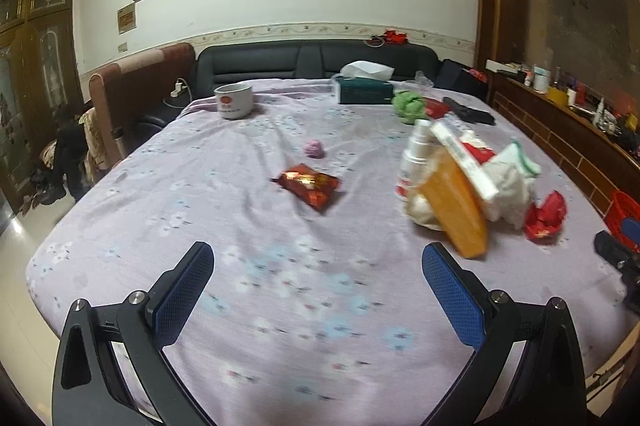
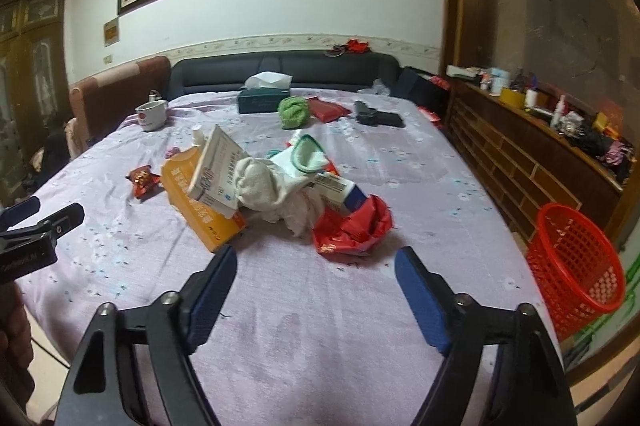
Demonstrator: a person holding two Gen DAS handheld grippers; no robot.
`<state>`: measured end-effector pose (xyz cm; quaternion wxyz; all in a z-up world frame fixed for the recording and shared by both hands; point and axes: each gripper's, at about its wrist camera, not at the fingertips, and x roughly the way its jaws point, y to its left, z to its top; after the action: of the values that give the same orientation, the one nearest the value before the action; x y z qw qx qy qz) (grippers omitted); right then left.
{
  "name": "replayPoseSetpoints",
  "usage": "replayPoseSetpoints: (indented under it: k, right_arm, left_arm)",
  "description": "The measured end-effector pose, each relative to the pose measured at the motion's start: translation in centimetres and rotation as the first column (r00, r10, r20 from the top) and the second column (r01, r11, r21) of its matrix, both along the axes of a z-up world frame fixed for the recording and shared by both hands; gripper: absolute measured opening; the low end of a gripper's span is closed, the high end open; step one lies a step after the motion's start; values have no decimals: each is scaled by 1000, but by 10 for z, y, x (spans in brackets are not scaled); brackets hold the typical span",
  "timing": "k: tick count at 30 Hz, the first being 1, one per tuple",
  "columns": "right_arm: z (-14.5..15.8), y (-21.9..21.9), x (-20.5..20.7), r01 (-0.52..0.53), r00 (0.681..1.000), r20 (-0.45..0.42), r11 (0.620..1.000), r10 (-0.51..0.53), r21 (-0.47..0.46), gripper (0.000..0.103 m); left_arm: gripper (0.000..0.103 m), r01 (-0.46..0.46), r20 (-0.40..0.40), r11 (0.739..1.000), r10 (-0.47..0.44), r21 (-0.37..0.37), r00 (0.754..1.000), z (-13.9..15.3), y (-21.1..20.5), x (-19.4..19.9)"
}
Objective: Collect trash
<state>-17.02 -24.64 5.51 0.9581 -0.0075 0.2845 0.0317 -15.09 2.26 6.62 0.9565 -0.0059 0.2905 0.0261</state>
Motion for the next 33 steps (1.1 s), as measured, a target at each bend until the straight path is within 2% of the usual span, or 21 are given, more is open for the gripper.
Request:
replayPoseSetpoints:
  k: [1, 4, 6, 10, 11, 12, 13, 14, 15, 17, 19, 21, 23, 26, 27, 30, 31, 33]
  right_arm:
    - [1, 1, 4, -25, 1000, -11, 999, 26, 23, 75]
    - [3, 8, 18, -97, 994, -45, 993, 100, 74, 69]
    - [4, 12, 28, -135, 987, -73, 985, 144, 110, 62]
    - [6, 19, 48, -158, 976, -123, 971, 182, 178, 62]
    - [7, 20, 50, -158, 975, -126, 970, 183, 188, 62]
    - [7, 20, 52, -156, 975, -125, 969, 182, 194, 62]
    - [8, 21, 53, -154, 976, -122, 969, 180, 194, 62]
    - [8, 22, 53, -153, 977, -120, 969, 179, 193, 62]
    - [8, 22, 53, -151, 977, -119, 970, 176, 192, 62]
    - [8, 18, 56, -141, 978, -125, 969, 168, 201, 62]
    - [9, 8, 59, -123, 980, -130, 968, 154, 220, 62]
    - [11, -7, 63, -92, 983, -135, 966, 127, 241, 62]
    - [13, -26, 69, -56, 985, -142, 959, 98, 276, 62]
    - [14, -46, 78, -26, 984, -157, 945, 81, 326, 62]
    - [14, -50, 81, -19, 984, -162, 941, 78, 338, 62]
    - [10, -63, 92, 2, 979, -187, 922, 76, 386, 62]
    - [9, -66, 96, 10, 979, -193, 921, 71, 389, 62]
    - [2, -71, 105, 37, 974, -221, 929, 48, 369, 62]
  left_arm:
    - [103, -4, -9, 1000, 4, -6, 1000, 0, 6, 3]
    - [103, -4, -38, 999, 2, -48, 999, -2, 26, 15]
    - [103, 19, -67, 995, -25, -94, 997, -3, 37, 26]
    - [102, 43, -122, 986, -63, -159, 990, -3, 49, 64]
    - [99, 40, -140, 983, -66, -180, 988, -4, 54, 77]
    - [89, 24, -166, 979, -58, -201, 984, -5, 60, 92]
    - [84, 9, -184, 978, -48, -209, 982, -6, 62, 100]
    - [82, 4, -206, 975, -51, -223, 977, -7, 63, 114]
    - [82, 12, -227, 972, -66, -233, 972, -10, 63, 127]
    - [81, -37, -291, 968, -38, -250, 956, -20, 64, 152]
    - [81, -32, -322, 957, -65, -288, 944, -28, 60, 170]
    - [80, -70, -339, 967, -18, -245, 941, -33, 53, 183]
    - [79, -51, -352, 973, -32, -224, 936, -38, 44, 196]
    - [61, -28, -389, 981, -49, -190, 920, -53, 30, 210]
    - [60, -25, -377, 986, -41, -167, 925, -53, 27, 210]
    - [34, -19, -344, 997, -10, -80, 939, -56, 20, 208]
    - [34, -15, -336, 996, -14, -85, 942, -55, 22, 206]
    - [33, 2, -333, 990, -49, -138, 942, -54, 28, 201]
